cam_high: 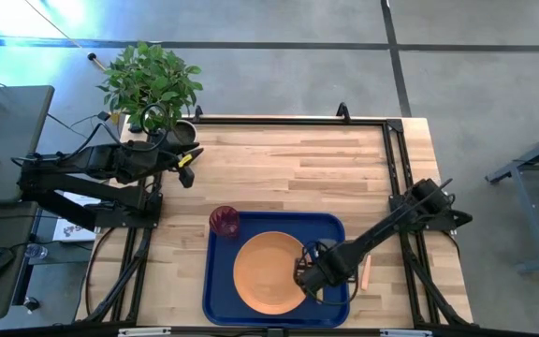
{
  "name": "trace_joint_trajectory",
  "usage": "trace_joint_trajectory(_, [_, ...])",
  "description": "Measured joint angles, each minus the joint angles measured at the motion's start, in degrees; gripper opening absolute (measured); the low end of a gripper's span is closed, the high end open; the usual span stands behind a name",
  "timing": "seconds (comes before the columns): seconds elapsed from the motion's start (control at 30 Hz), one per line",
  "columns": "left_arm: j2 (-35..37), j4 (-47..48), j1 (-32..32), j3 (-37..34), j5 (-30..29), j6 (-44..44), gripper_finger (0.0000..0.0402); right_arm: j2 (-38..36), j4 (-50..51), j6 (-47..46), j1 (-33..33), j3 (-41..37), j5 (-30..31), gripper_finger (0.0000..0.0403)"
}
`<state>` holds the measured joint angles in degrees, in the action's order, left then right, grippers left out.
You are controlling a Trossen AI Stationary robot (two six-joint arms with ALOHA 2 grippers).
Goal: Pick and place plate/cup/fork/spoon on tray
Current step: Put the yellow spoon on the blue serving tray to the right of the orange plate
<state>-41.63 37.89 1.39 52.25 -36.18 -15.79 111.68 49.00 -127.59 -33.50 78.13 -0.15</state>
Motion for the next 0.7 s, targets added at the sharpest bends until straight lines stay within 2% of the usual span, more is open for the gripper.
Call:
trace_joint_trajectory(0.3, [-0.01,0.00,-0.01,0.00,0.00,0.00,0.0081,1.13,0.47,0.20,0.00,-0.21,-0.52,0.0013])
trace_joint_trajectory(0.47, [-0.02,0.00,-0.01,0.00,0.00,0.00,0.0081,2.75,0.10,0.81,0.00,-0.28,-1.15,0.0029])
trace_joint_trajectory(0.7, [-0.02,-0.01,-0.02,0.00,0.00,0.00,0.0081,3.38,-0.38,2.05,0.04,-0.07,-1.74,0.0022])
